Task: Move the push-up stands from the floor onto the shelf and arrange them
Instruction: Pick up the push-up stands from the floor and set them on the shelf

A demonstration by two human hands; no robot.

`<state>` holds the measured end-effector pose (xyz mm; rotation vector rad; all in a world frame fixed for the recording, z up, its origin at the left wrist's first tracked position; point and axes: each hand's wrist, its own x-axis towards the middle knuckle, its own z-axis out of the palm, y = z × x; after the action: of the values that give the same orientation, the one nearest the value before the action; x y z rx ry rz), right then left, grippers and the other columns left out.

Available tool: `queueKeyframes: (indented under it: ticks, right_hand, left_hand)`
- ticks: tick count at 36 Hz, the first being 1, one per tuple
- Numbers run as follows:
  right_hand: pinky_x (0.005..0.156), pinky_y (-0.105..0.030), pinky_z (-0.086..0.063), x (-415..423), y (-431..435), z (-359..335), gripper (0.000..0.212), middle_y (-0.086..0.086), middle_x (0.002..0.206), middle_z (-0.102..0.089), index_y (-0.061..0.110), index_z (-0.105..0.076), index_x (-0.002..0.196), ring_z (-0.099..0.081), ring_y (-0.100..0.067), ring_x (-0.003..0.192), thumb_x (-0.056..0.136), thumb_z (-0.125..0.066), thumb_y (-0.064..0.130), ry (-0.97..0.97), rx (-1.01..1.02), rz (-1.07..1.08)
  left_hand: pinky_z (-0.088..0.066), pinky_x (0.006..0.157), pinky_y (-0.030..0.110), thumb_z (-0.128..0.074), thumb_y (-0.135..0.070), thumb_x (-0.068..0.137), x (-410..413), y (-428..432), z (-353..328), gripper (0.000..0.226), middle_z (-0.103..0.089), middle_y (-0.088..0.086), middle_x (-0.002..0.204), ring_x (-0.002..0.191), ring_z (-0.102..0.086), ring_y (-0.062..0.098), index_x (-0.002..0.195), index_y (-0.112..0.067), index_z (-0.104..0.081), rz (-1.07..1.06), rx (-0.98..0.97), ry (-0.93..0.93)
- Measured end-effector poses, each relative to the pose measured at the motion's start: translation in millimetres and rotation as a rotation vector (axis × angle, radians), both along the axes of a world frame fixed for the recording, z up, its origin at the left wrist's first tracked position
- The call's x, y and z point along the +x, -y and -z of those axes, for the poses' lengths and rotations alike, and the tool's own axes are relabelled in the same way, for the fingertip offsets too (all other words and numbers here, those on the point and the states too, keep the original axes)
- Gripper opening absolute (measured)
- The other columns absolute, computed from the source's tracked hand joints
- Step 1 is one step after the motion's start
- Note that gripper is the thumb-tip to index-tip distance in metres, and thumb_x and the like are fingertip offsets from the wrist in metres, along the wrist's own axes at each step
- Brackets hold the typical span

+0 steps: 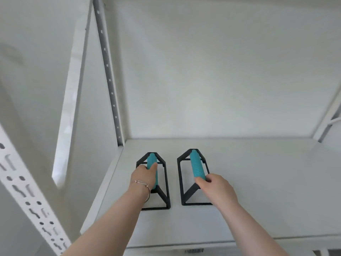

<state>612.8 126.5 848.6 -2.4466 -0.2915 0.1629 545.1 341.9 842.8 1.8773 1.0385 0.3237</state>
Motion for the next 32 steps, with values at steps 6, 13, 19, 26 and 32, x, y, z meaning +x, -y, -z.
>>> queueKeyframes:
  ticks: [6, 13, 19, 26, 32]
  right_hand:
    - [0.053, -0.028, -0.036, 10, -7, 8, 0.039, 0.004, 0.057, -0.05, 0.015, -0.061, 0.074, -0.048, -0.019, 0.052, 0.075, -0.052, 0.052, -0.045, -0.014, 0.035]
    - [0.053, -0.029, -0.035, 11, -6, 11, 0.04, 0.005, 0.056, -0.048, 0.015, -0.061, 0.074, -0.046, -0.019, 0.052, 0.075, -0.051, 0.054, -0.059, -0.055, 0.028]
    - [0.058, -0.031, -0.041, 2, -1, 15, 0.042, 0.006, 0.074, -0.06, 0.023, -0.057, 0.078, -0.056, -0.019, 0.067, 0.08, -0.051, 0.064, 0.043, -0.049, 0.005]
    - [0.087, -0.038, -0.05, -28, 36, 24, 0.061, -0.003, 0.131, -0.052, 0.019, -0.041, 0.14, -0.054, -0.025, 0.115, 0.091, -0.051, 0.054, 0.238, 0.025, -0.059]
    - [0.102, -0.045, -0.045, -54, 95, 42, 0.065, -0.008, 0.136, -0.057, 0.013, -0.045, 0.14, -0.05, -0.03, 0.127, 0.086, -0.063, 0.045, 0.585, -0.102, -0.142]
  left_hand:
    - [-0.058, 0.08, 0.044, -0.051, -0.054, 0.088, 14, -13, 13, 0.048, -0.065, 0.012, 0.087, 0.081, -0.069, 0.034, 0.093, -0.007, -0.06, 0.027, -0.077, -0.018]
    - [-0.046, 0.067, 0.032, -0.048, -0.051, 0.092, 17, -16, 14, 0.049, -0.06, 0.011, 0.088, 0.078, -0.059, 0.029, 0.099, -0.004, -0.059, 0.042, -0.024, -0.071]
    - [-0.04, 0.067, 0.033, -0.044, -0.038, 0.096, 1, -1, 7, 0.04, -0.06, 0.014, 0.103, 0.081, -0.052, 0.028, 0.111, -0.003, -0.054, 0.038, 0.196, -0.067]
    - [-0.035, 0.106, 0.045, -0.048, -0.039, 0.094, -29, 53, 11, 0.058, -0.037, 0.011, 0.145, 0.133, -0.035, 0.033, 0.144, -0.014, -0.033, 0.107, 0.715, -0.04]
    - [-0.024, 0.117, 0.051, -0.055, -0.039, 0.09, -63, 129, 25, 0.065, -0.035, 0.016, 0.152, 0.144, -0.025, 0.035, 0.146, -0.013, -0.035, 0.24, 1.017, -0.08]
